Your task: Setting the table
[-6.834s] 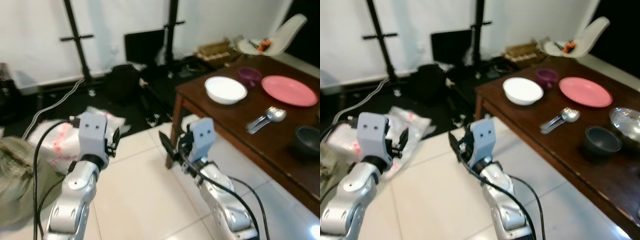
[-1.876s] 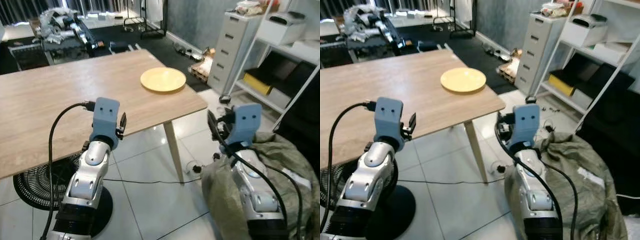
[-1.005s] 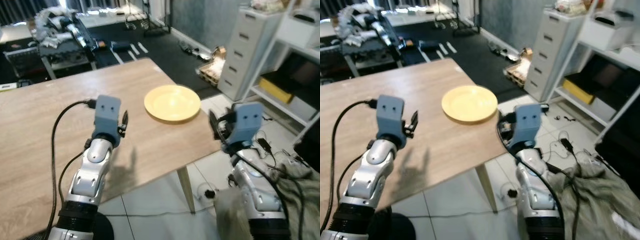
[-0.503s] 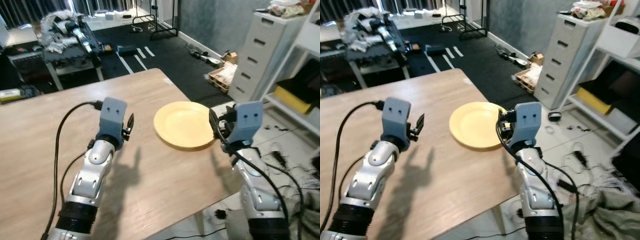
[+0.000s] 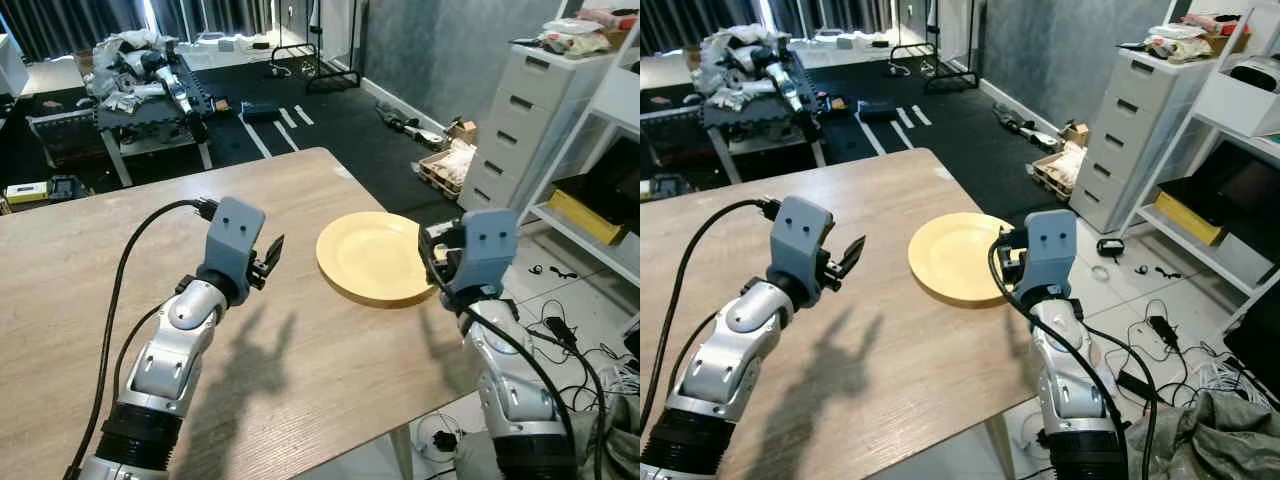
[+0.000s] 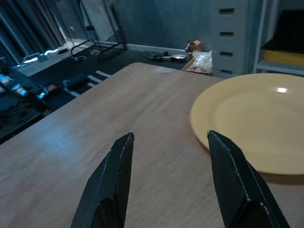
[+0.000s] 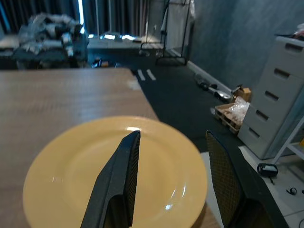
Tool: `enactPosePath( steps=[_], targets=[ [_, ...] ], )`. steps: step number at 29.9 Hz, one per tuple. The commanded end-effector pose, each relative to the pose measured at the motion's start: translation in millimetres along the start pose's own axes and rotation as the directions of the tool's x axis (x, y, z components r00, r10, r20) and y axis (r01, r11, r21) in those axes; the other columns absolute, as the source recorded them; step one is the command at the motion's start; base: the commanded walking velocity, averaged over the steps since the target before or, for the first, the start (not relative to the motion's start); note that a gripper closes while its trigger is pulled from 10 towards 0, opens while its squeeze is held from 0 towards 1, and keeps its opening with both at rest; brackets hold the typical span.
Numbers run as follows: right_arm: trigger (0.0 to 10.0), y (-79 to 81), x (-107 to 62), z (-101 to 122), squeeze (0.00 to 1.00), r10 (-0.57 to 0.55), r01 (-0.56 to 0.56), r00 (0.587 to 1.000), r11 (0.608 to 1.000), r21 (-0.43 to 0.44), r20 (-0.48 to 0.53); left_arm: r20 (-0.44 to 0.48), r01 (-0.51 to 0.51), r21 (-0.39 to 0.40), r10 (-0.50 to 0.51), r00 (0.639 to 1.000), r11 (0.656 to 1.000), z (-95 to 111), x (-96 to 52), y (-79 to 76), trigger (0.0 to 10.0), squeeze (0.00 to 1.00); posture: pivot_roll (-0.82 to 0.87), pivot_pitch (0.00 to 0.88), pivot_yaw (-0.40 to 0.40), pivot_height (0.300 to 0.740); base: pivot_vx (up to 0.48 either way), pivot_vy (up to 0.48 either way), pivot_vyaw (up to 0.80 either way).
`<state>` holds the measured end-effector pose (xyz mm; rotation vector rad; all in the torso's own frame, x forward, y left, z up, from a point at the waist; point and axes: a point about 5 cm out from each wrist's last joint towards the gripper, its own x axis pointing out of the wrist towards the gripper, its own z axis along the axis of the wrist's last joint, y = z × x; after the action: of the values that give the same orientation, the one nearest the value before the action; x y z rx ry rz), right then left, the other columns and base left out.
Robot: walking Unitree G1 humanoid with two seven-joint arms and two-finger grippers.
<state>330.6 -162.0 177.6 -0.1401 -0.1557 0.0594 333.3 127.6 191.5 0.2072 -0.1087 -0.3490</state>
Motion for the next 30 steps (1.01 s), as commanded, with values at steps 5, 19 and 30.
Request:
enactPosePath(
  steps=[5,19,30],
  targets=[
    [10.0,9.1,8.5,3,0.0,-0.009,0.009,1.0,1.0,-0.005,-0.009,-0.083,0.051,-0.066,-0.057,0.995,0.996,-14,1.5,14.1,10.0,0.0,0.0,0.0,0.093,0.74,0.0,0.0,0.0],
    [10.0,7.4,11.7,7,0.0,0.062,-0.062,0.998,0.995,-0.079,-0.001,-0.084,0.104,0.086,-0.097,0.992,0.991,-3,28.9,32.1,10.0,0.0,-0.02,0.015,0.124,0.74,0.0,0.0,0.0],
    [10.0,53.1,46.5,-22,0.0,0.093,-0.153,0.972,0.947,-0.282,-0.215,0.04,0.096,0.007,-0.097,0.995,0.995,19,2.2,30.4,10.0,0.0,0.07,0.022,0.076,0.74,0.0,0.0,0.0]
  ],
)
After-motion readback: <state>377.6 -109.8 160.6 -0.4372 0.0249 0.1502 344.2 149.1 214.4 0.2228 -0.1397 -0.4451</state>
